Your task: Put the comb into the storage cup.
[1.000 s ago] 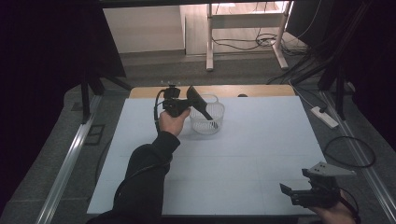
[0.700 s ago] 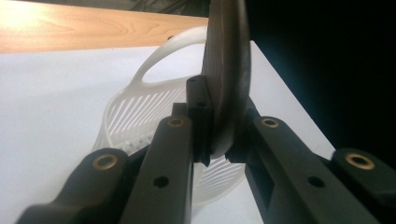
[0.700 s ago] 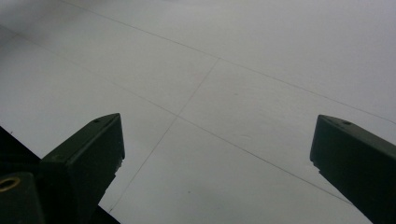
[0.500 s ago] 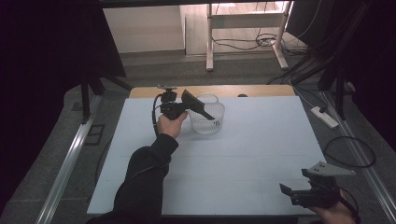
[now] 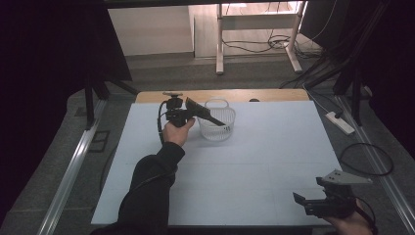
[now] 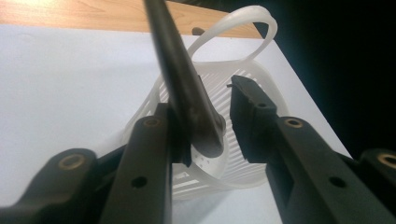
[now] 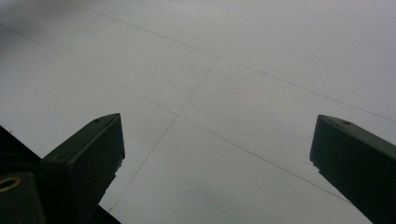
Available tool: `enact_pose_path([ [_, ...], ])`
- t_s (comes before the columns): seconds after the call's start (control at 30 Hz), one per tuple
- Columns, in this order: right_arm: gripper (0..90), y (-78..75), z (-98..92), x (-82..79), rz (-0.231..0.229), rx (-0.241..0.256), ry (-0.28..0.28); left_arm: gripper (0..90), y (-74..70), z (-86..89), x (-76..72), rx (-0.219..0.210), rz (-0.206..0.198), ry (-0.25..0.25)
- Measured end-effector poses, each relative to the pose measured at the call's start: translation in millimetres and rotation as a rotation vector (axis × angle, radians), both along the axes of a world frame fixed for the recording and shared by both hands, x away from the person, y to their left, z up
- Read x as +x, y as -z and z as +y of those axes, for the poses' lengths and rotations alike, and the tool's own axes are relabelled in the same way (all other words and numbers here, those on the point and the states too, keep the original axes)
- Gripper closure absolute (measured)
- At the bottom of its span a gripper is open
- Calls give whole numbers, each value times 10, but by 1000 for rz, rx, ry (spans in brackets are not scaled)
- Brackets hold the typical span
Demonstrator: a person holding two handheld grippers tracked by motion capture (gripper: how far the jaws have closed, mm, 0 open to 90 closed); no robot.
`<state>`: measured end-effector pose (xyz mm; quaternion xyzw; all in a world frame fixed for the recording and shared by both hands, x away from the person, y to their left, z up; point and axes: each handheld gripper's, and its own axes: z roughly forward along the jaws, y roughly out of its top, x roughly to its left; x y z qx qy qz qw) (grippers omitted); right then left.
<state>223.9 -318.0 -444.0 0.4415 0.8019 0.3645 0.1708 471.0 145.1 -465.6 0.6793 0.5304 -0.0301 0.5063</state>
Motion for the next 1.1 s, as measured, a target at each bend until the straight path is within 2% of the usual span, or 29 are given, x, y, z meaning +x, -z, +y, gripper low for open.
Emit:
enact_pose_path([
  [0.2,38,1,2,1,2,-1,-1,614,-5,22,-3,25,-7,-20],
  [0.4,38,0,4,1,2,-5,-2,587,1,49,-8,34,-5,-31],
  [1.1,39,1,3,2,4,-3,-1,613,43,87,-6,56,1,-49],
])
